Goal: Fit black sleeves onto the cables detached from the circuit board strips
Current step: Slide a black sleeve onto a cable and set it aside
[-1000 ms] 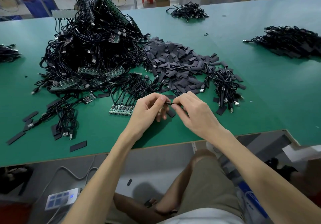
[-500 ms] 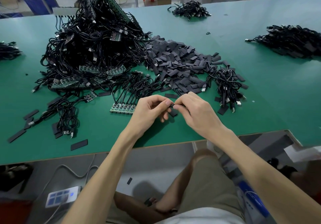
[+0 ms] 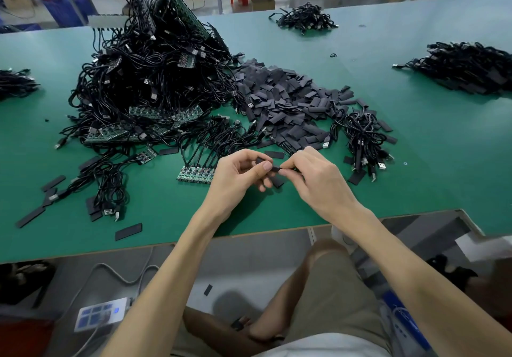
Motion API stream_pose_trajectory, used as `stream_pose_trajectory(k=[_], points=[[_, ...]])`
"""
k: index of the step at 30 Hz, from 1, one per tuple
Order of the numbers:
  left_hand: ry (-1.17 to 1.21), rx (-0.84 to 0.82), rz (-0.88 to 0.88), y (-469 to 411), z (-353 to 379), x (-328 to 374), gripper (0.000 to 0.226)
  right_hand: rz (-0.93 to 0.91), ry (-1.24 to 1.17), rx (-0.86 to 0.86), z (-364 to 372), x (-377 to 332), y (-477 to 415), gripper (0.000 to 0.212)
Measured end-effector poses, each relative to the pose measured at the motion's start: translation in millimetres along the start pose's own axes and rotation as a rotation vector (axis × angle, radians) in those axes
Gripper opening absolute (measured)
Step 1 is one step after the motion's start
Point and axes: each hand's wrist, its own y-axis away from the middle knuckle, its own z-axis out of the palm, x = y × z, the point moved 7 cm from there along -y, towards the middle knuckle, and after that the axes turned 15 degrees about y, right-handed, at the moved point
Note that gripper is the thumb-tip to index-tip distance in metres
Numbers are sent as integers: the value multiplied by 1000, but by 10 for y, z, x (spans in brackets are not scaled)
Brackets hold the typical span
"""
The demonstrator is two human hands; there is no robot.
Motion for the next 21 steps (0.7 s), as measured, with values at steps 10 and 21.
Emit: stream_pose_trajectory(k=[10,21], points=[[0,0,-20,14,3,-13,16,2,-9,-1,33,22,13,11],[34,64,21,26,-32,48,24,-2,3,-61,80,26,9,20]])
